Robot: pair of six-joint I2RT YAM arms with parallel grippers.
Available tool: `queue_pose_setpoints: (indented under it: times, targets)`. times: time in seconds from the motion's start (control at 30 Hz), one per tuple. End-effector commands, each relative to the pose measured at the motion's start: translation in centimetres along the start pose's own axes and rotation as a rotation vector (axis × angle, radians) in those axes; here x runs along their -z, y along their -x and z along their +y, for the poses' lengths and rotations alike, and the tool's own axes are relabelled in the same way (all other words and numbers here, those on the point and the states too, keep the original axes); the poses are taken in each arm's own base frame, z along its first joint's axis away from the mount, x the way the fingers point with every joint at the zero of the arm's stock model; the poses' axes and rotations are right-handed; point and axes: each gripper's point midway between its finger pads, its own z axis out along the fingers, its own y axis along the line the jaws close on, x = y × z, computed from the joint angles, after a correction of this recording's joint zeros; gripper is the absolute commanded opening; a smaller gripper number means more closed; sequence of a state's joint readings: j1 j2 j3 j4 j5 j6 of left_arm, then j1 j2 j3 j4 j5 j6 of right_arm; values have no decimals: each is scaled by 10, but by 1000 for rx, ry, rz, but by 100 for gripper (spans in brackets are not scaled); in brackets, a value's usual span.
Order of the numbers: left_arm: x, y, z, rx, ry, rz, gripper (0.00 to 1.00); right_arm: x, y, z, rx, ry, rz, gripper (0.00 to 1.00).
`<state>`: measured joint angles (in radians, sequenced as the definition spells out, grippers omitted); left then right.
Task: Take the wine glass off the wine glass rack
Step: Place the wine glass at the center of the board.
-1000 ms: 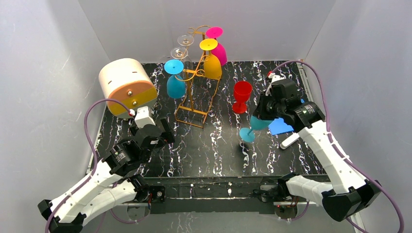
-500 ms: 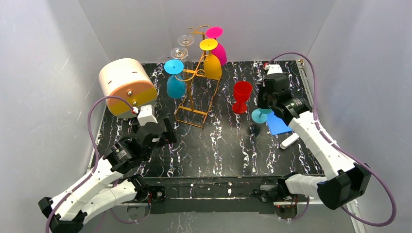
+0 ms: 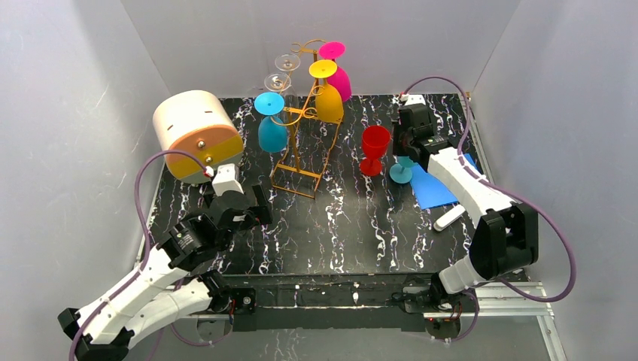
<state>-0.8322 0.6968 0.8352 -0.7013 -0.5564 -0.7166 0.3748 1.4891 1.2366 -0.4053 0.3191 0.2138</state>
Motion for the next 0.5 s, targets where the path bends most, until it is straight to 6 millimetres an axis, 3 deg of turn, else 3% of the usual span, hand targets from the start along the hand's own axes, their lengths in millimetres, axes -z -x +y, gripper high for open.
queue_pose_setpoints:
  times: [0.0,0.33,0.47]
  targets:
    - [10,13,5,12,10,-35,98,0,54,4,-80,50,-157,1]
    - [12,18,1,38,-2,-43,98,-26,49,16,-111,101,-99,1]
    - [14,23,-2,53,-16,-59,98,-36,47,9,-94,50,-81,1]
